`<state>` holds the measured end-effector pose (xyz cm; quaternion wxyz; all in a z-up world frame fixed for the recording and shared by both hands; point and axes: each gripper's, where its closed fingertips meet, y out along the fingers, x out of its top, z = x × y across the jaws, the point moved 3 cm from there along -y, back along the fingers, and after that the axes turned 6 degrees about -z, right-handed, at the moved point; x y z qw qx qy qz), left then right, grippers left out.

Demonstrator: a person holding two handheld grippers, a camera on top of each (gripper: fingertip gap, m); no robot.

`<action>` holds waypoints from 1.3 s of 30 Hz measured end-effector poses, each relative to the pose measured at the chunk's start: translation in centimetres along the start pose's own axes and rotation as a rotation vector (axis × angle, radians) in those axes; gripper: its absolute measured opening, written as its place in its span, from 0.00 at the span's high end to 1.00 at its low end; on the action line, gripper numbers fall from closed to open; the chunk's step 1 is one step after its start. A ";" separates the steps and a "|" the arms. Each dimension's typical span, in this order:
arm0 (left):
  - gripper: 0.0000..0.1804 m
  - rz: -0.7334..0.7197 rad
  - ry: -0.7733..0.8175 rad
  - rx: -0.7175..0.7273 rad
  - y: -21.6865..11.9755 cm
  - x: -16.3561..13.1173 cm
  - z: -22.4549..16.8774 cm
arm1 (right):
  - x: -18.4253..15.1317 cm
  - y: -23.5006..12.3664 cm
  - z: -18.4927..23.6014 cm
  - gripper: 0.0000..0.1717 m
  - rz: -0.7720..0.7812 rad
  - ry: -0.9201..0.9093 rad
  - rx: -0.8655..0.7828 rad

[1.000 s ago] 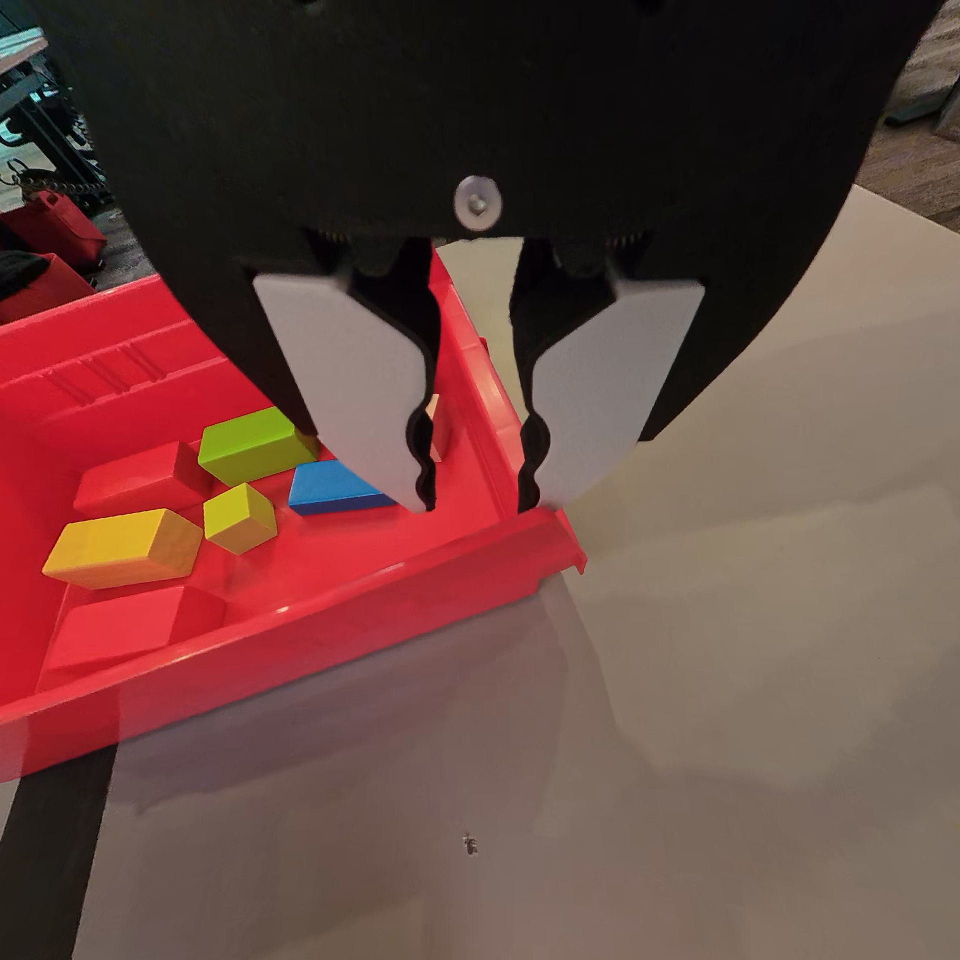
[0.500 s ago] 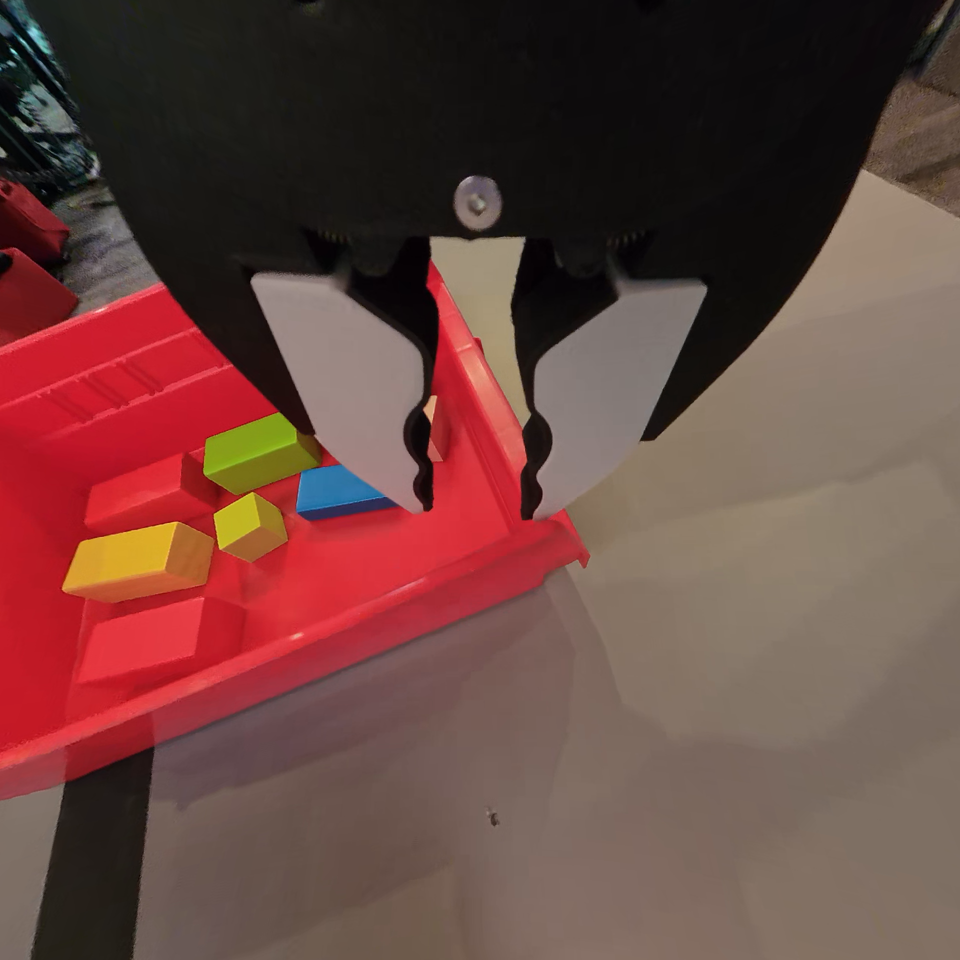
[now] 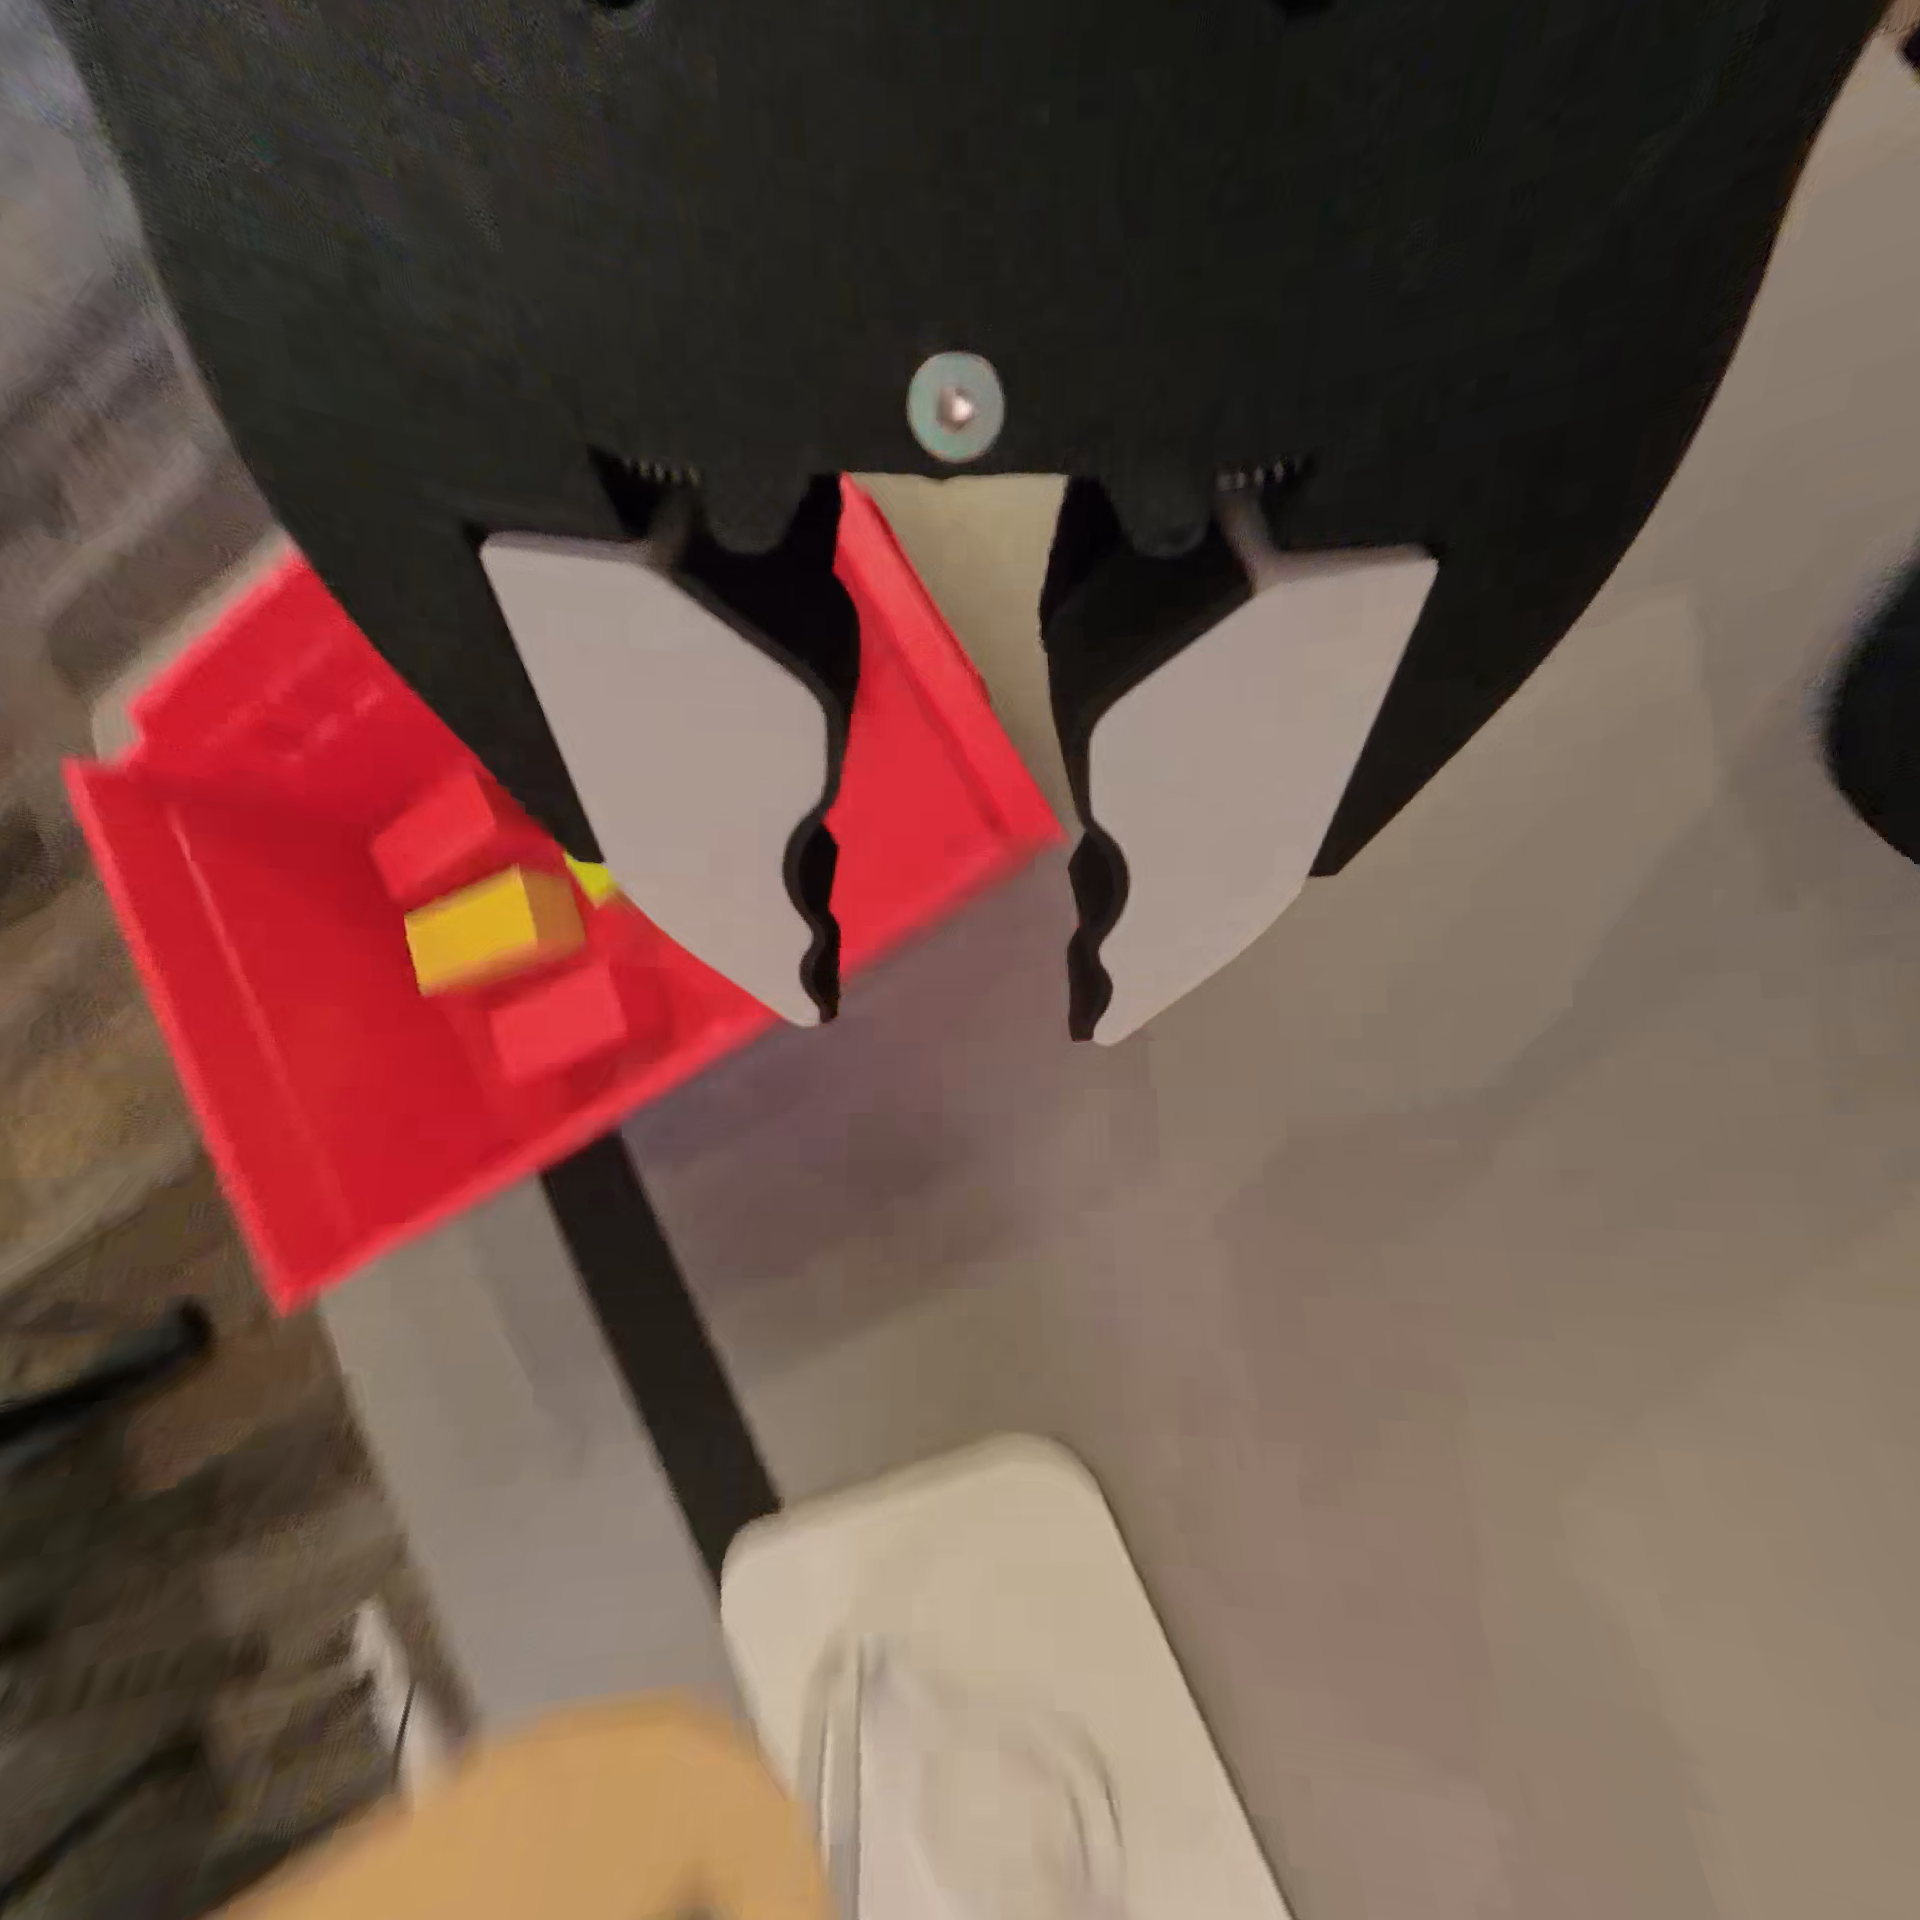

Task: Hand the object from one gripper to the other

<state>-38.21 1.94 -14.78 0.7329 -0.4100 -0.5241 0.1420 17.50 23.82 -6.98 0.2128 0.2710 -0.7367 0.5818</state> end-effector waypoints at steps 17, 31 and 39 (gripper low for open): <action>0.81 -0.641 -0.030 -0.434 0.4 20.0 -20.2 | 23.6 8.2 13.7 0.67 -0.905 0.100 0.470; 0.81 -0.666 -0.044 -0.546 2.2 21.3 -23.5 | 22.5 8.4 13.9 0.81 -0.910 0.130 0.529; 0.94 -0.795 -0.062 -0.493 0.8 22.9 -21.1 | 19.9 3.3 9.6 0.82 -0.877 0.129 0.327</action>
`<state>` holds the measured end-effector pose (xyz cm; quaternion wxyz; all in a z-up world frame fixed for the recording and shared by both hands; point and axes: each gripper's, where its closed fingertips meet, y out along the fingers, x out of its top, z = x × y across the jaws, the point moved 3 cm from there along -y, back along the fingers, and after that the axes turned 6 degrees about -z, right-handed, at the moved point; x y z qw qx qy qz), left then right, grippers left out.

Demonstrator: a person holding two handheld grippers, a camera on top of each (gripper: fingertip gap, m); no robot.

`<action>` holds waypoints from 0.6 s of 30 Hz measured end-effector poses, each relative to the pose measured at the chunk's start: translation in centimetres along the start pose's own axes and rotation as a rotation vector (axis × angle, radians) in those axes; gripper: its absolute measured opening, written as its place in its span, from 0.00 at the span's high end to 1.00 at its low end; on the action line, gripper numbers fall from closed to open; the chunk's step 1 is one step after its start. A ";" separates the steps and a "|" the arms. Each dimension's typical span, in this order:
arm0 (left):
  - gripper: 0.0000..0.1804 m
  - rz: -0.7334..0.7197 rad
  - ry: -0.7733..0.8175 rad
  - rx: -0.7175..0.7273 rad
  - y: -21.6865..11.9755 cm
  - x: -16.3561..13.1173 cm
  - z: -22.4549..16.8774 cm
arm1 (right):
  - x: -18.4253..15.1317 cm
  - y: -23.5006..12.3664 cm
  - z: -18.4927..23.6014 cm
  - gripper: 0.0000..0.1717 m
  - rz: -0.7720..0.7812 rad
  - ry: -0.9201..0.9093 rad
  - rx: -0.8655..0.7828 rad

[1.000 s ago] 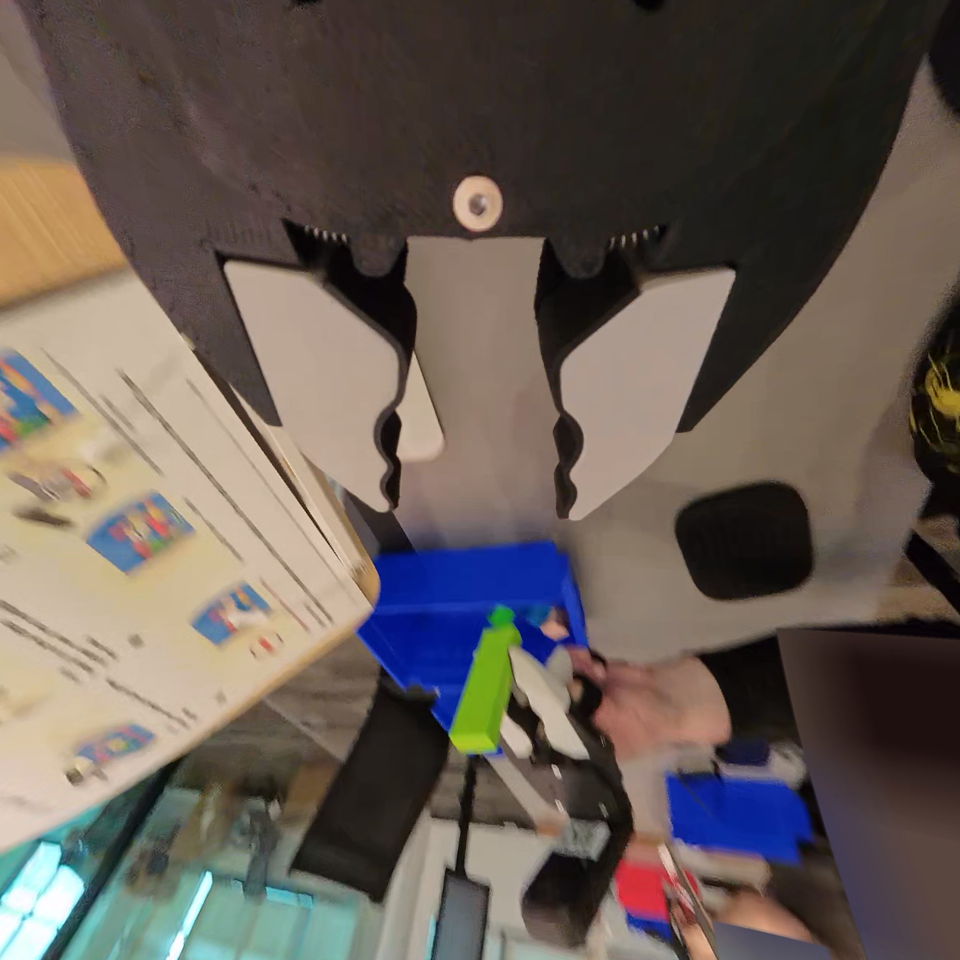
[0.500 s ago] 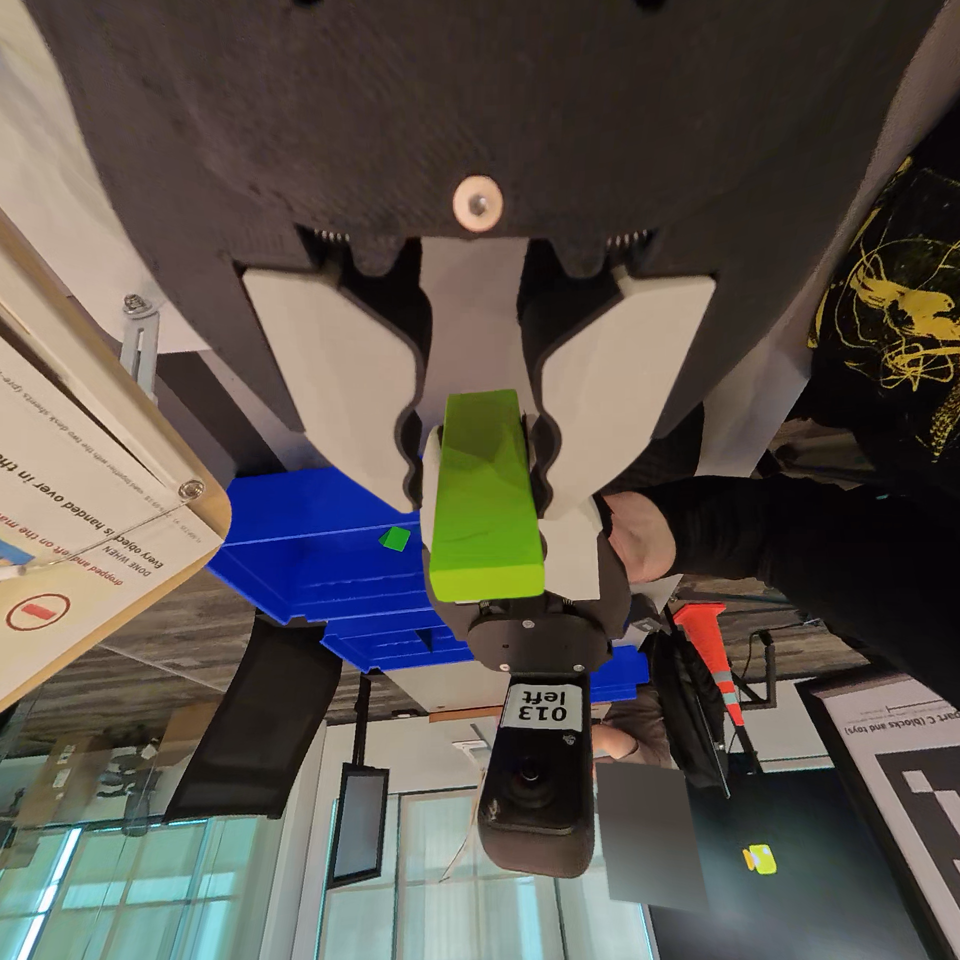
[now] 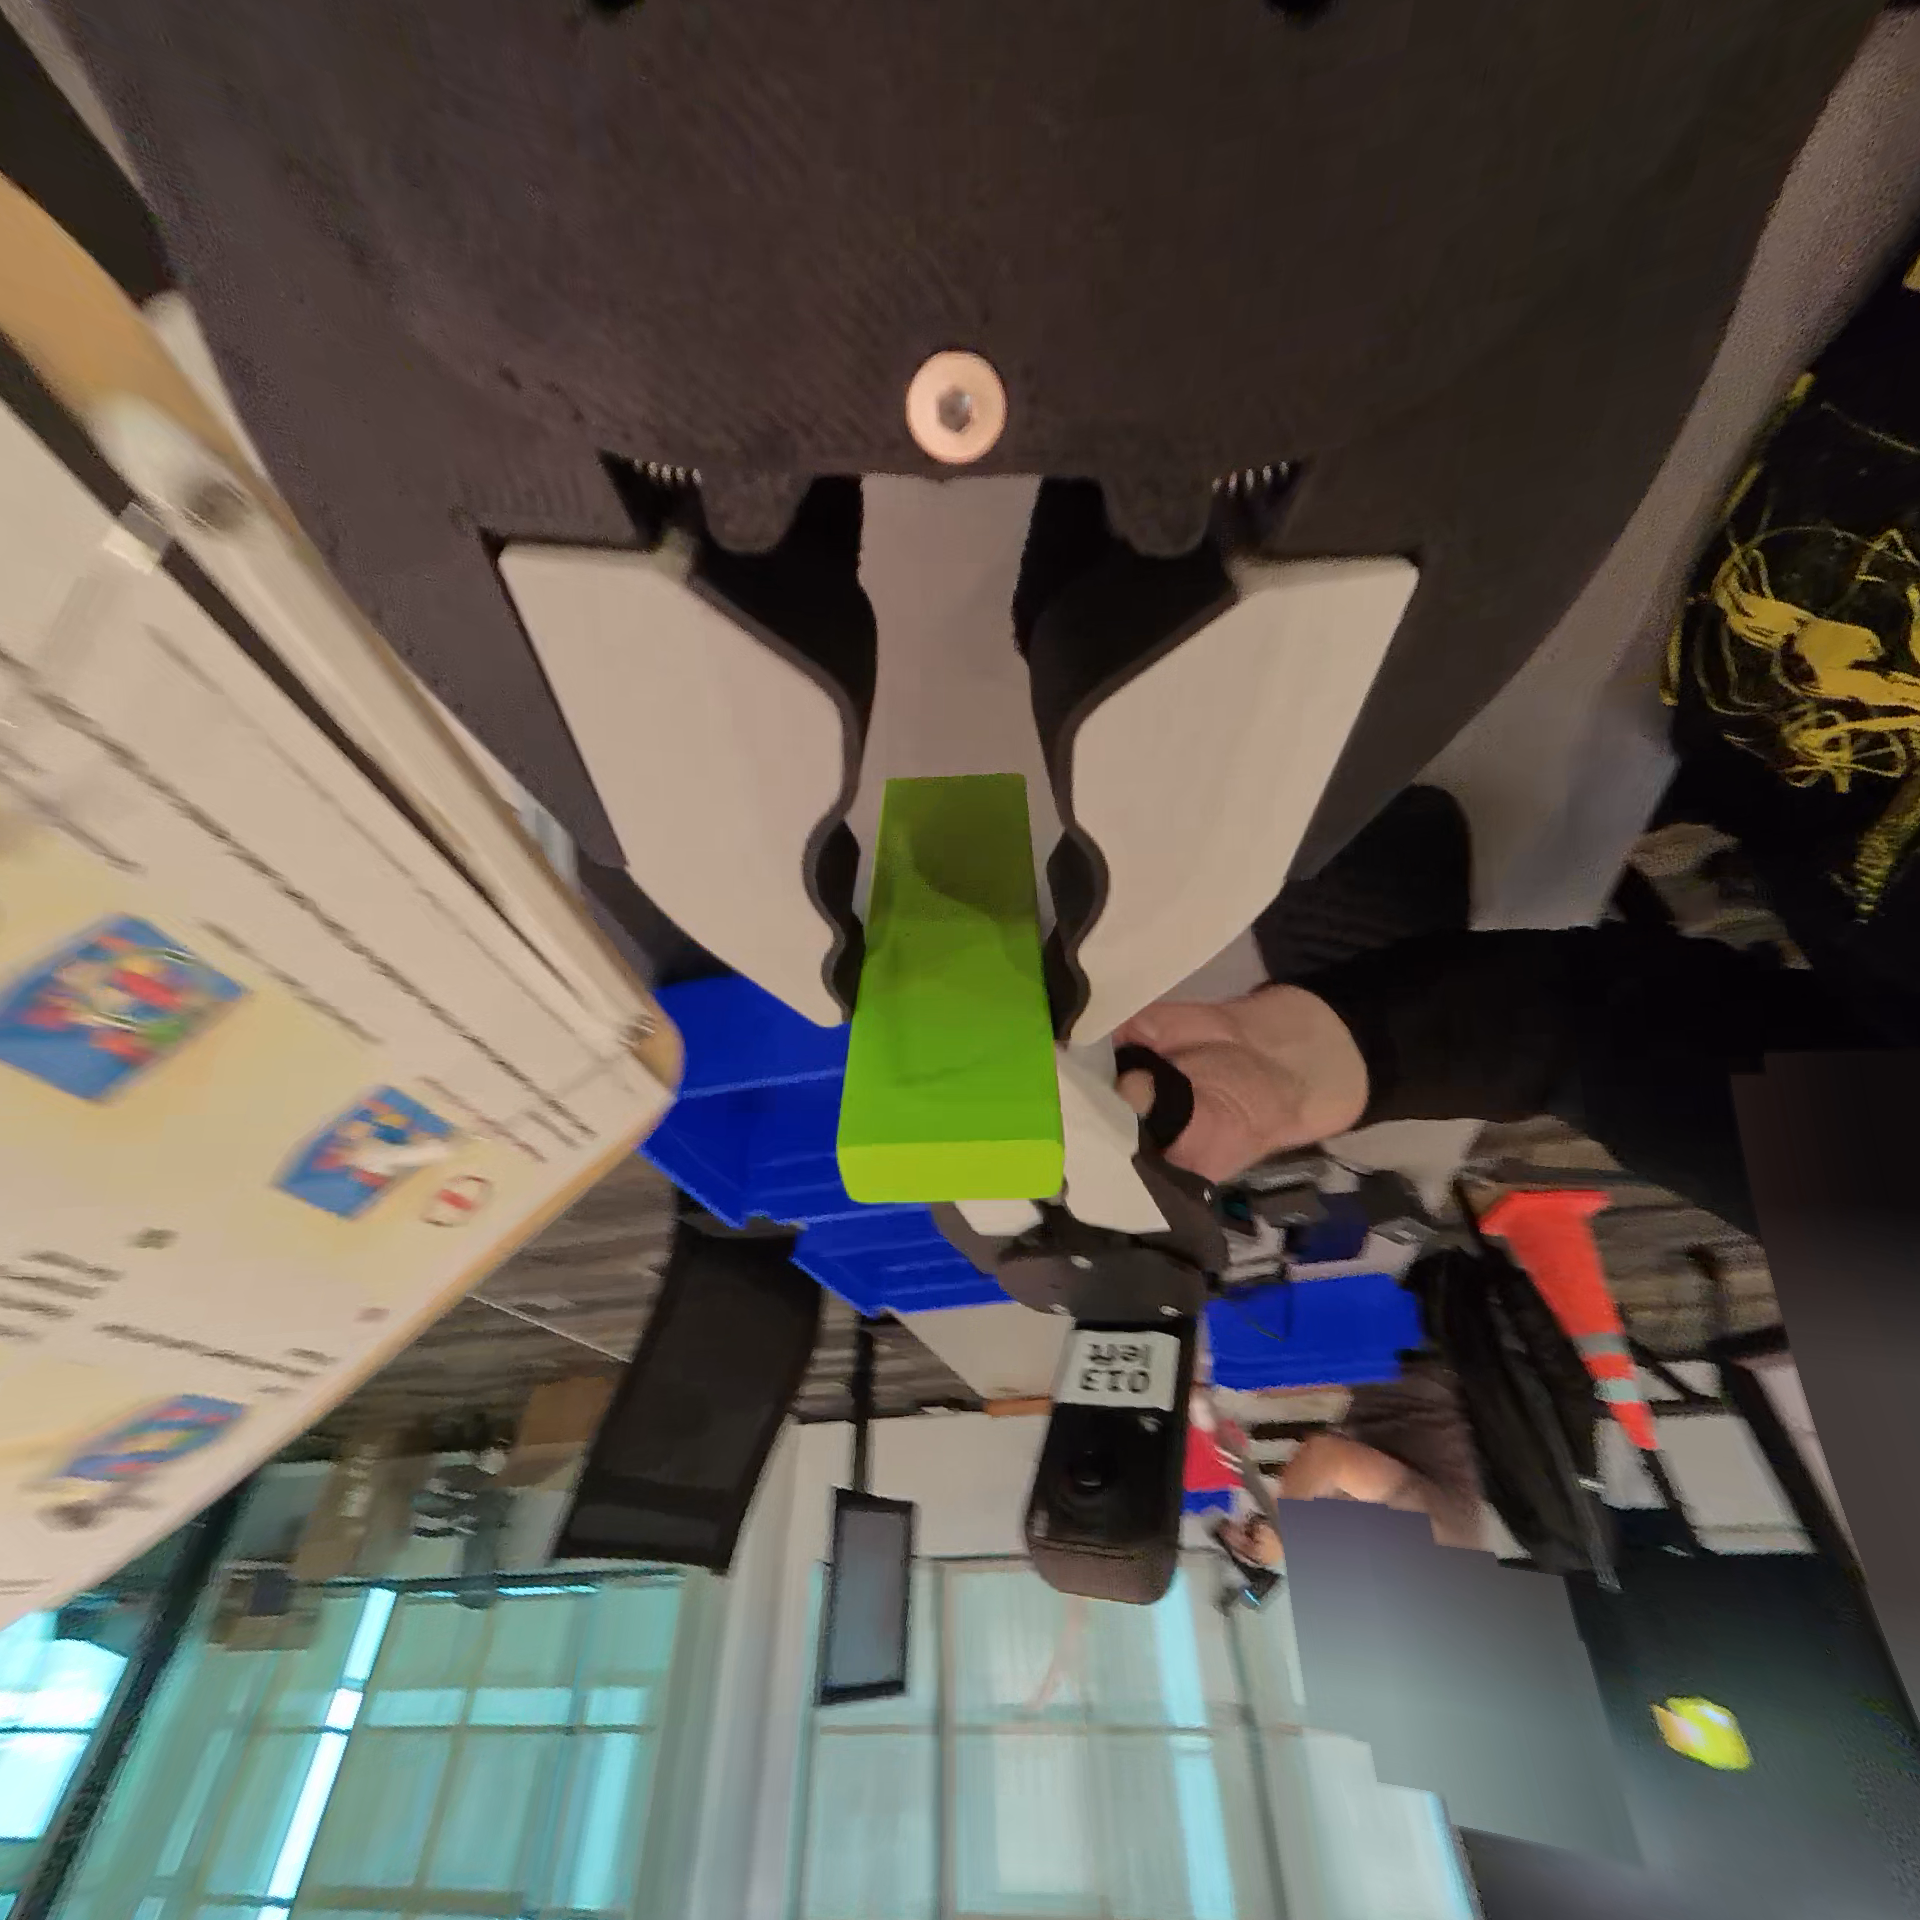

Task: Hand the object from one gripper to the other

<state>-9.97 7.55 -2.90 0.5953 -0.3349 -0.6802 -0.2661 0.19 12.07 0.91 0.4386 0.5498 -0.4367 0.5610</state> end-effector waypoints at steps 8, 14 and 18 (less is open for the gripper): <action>1.00 -0.063 0.089 0.201 -0.3 1.6 7.0 | 0.1 -14.5 -8.9 0.82 0.297 0.011 -0.524; 1.00 -0.098 0.093 0.235 -0.4 1.7 8.5 | -5.5 -22.6 -13.6 0.82 0.506 0.223 -0.734; 1.00 -0.087 0.102 0.246 -0.8 1.5 8.7 | -11.2 -25.3 -15.6 0.82 0.645 0.365 -0.797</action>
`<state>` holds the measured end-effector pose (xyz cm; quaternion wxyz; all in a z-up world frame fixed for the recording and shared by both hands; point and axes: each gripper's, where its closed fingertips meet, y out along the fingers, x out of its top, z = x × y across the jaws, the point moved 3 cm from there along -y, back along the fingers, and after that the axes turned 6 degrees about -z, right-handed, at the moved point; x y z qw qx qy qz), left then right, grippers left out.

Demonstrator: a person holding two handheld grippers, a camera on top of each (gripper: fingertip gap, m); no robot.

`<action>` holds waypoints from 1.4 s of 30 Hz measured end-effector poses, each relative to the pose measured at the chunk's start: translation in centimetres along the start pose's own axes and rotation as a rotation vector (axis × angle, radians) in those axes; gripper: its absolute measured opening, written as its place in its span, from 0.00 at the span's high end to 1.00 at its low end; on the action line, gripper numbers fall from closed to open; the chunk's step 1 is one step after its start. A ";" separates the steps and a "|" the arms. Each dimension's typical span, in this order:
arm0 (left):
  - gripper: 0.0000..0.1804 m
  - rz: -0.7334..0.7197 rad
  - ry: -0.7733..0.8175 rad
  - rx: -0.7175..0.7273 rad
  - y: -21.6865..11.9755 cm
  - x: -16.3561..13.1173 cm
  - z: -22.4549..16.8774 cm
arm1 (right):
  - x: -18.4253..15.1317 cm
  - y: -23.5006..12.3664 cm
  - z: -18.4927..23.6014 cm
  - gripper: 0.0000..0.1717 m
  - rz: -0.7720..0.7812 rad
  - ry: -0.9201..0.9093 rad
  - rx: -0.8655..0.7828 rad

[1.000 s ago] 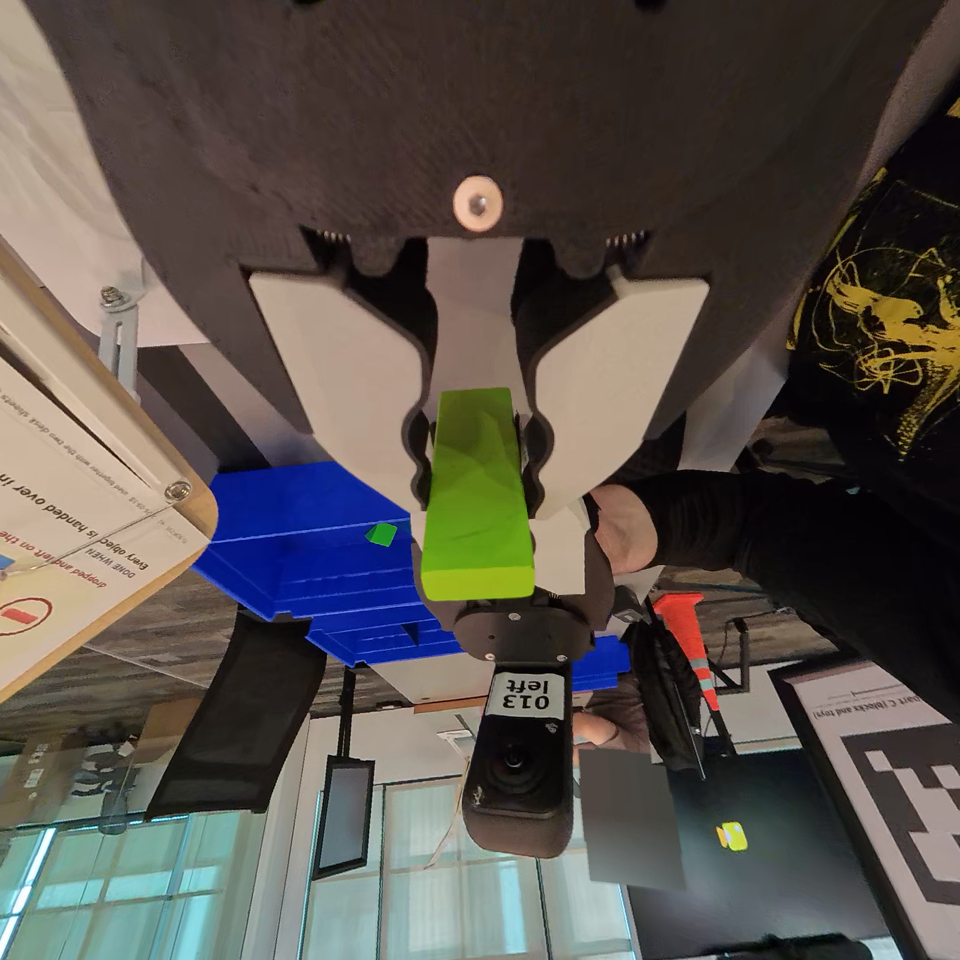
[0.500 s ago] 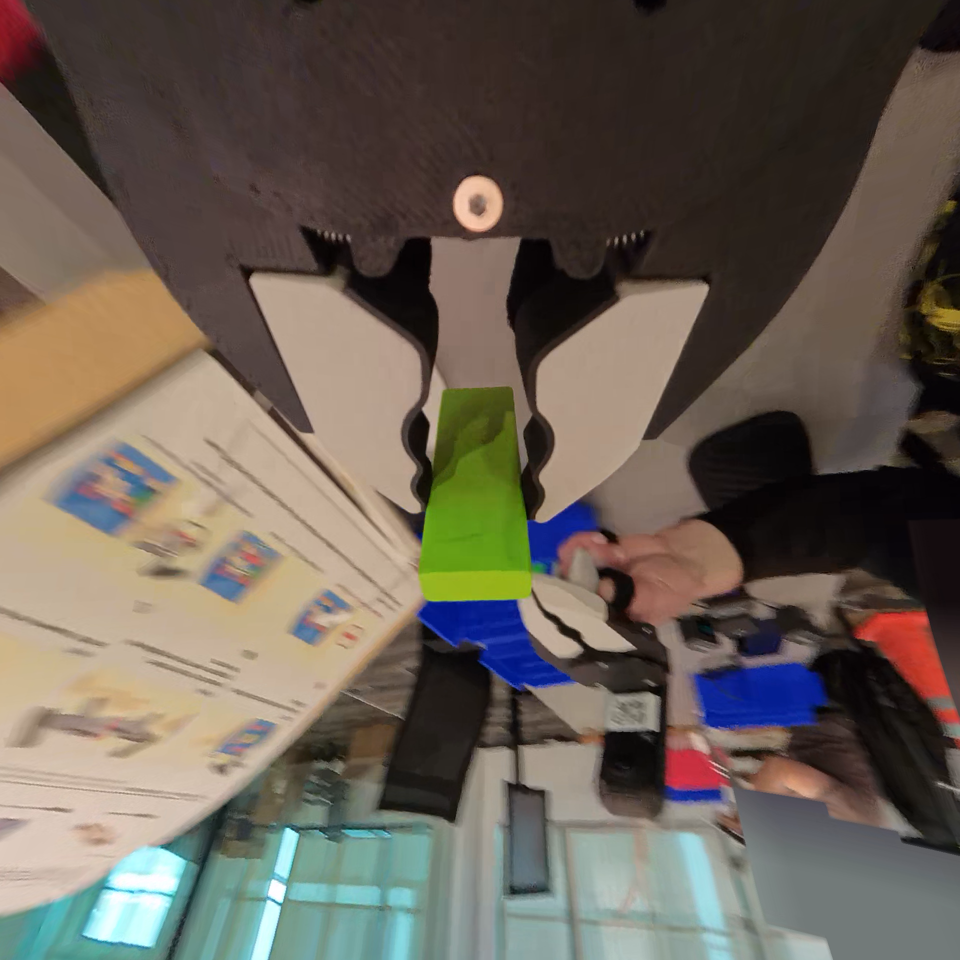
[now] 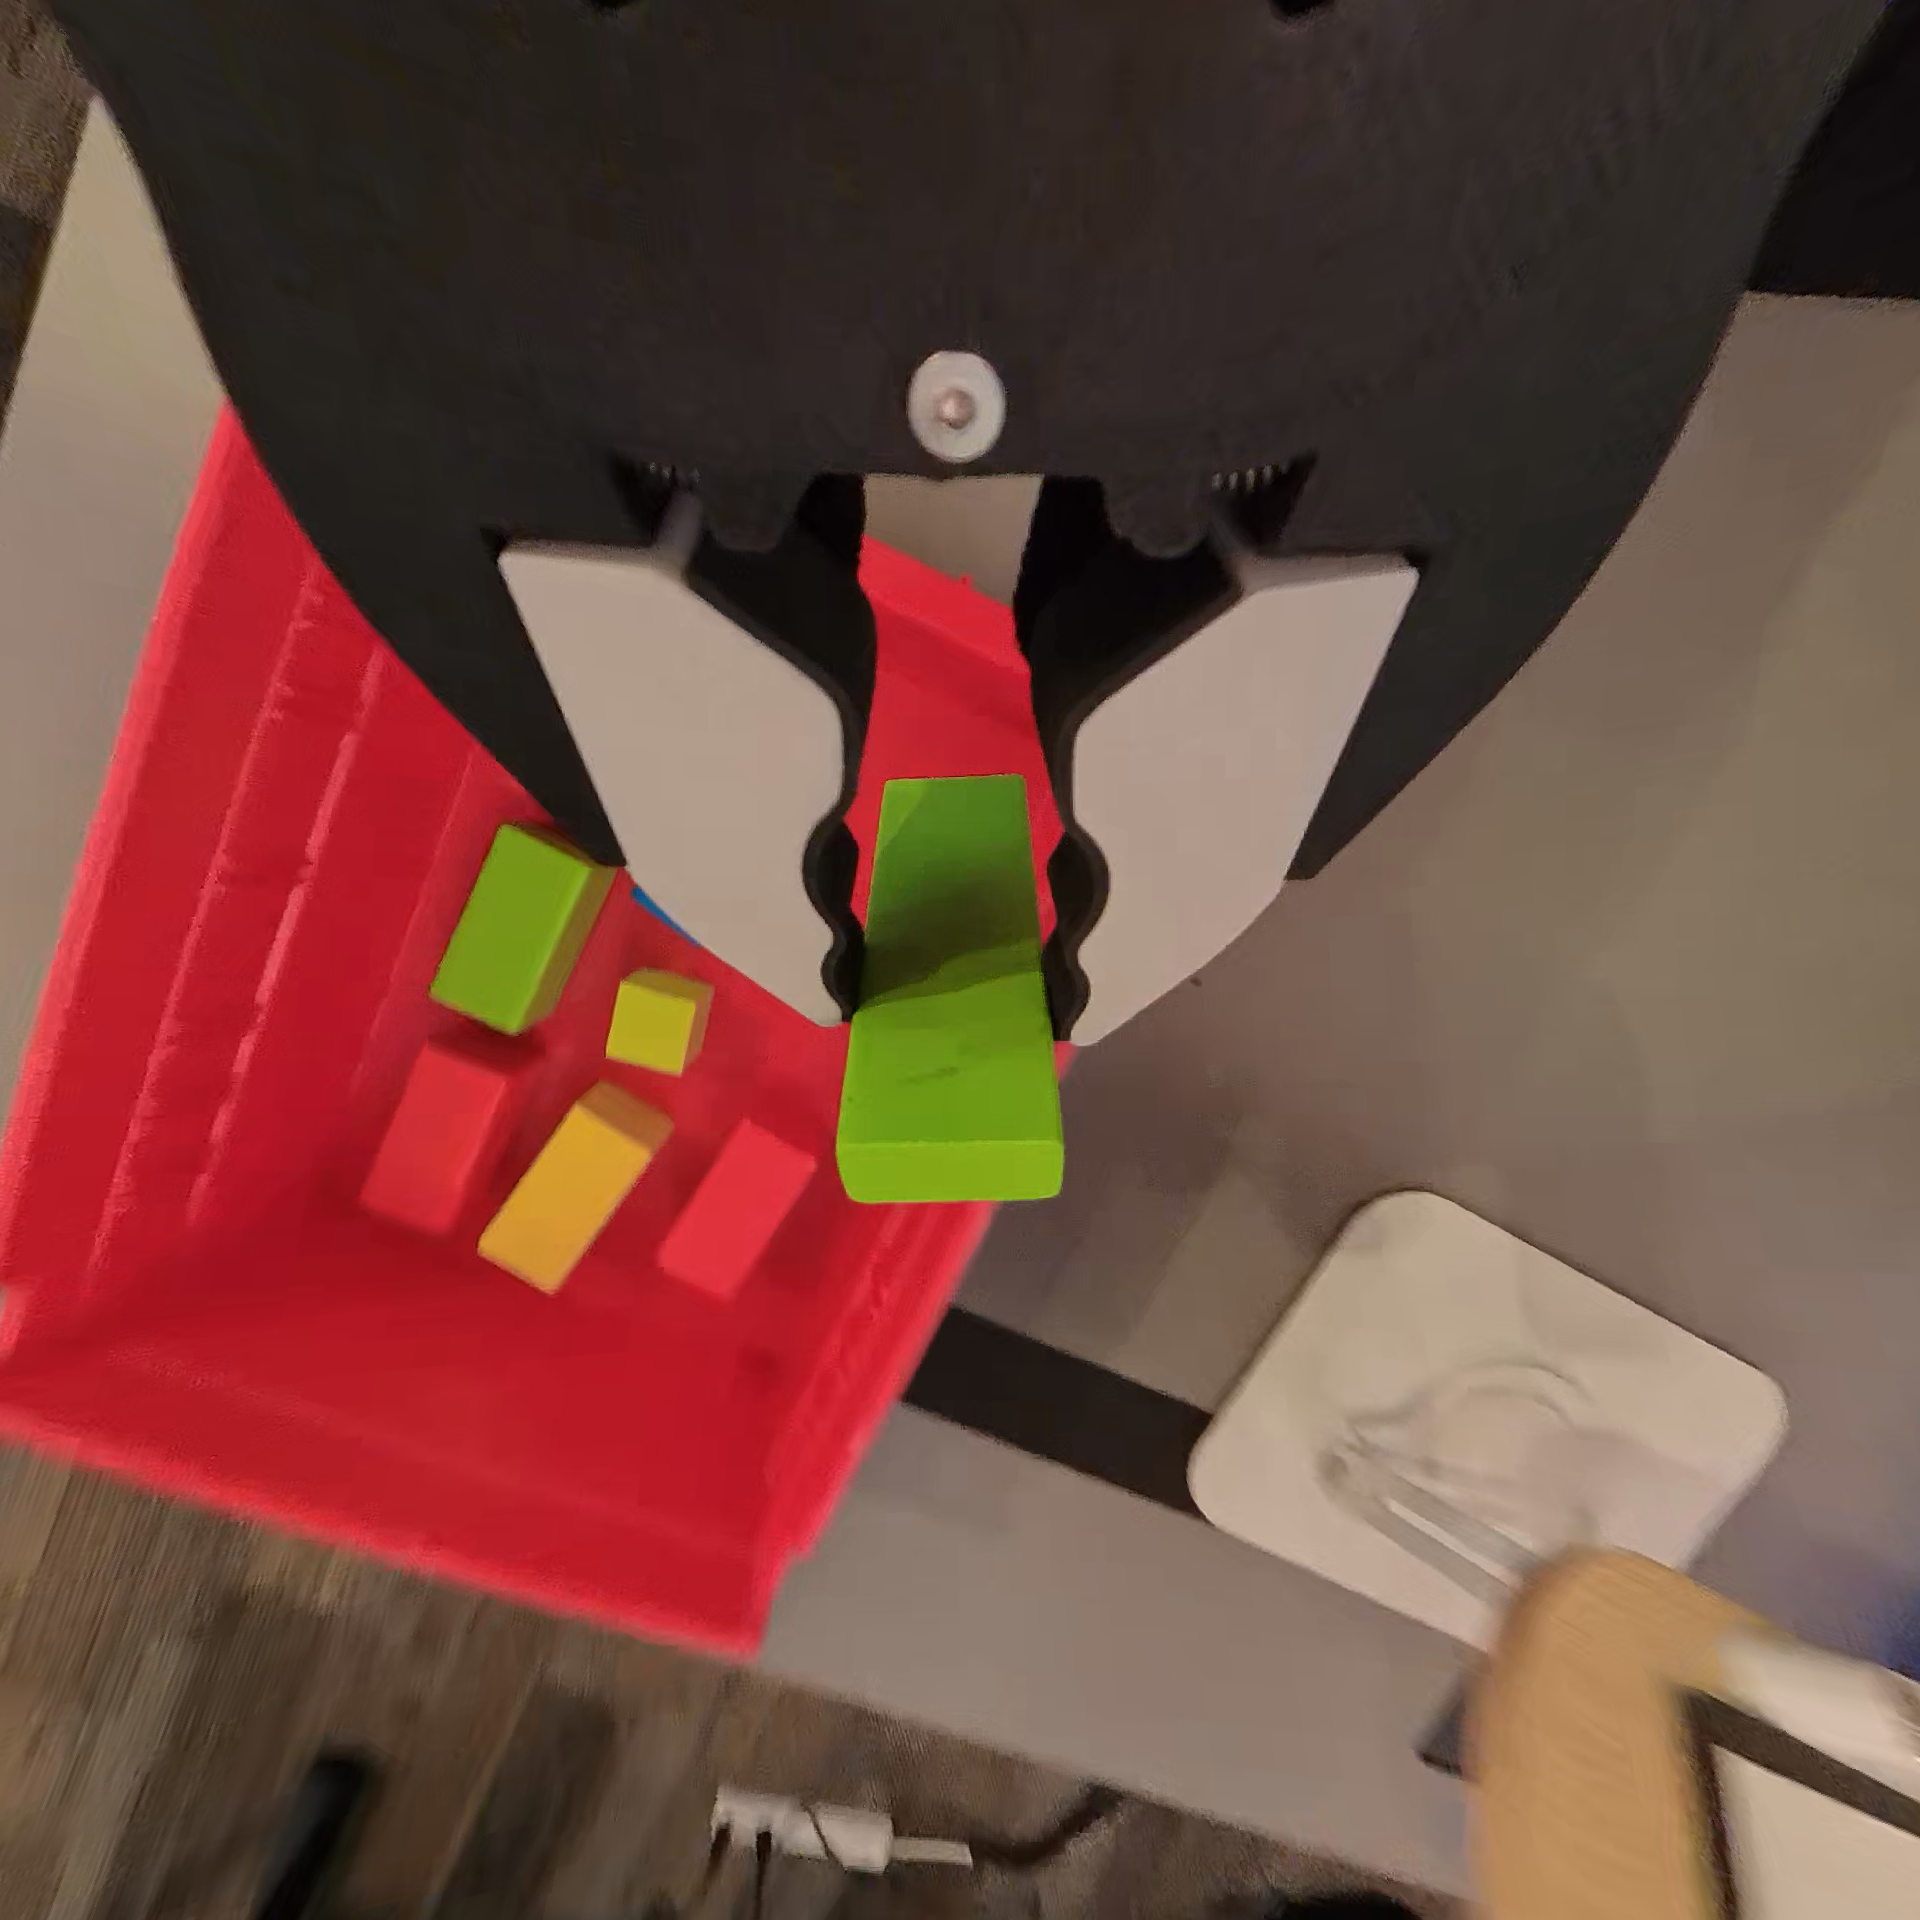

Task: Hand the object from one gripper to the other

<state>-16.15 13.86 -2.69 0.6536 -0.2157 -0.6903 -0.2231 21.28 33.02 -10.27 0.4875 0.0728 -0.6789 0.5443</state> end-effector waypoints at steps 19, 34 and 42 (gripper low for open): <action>1.00 0.024 0.101 0.049 -1.2 1.5 0.3 | -9.8 8.5 -3.3 0.82 0.415 0.080 -0.069; 1.00 -0.021 0.187 0.117 -3.9 4.9 0.5 | -10.0 8.4 -3.3 0.82 0.432 0.016 -0.120; 1.00 -0.007 0.201 0.103 -3.6 4.8 0.2 | -10.2 8.3 -3.1 0.80 0.412 0.020 -0.116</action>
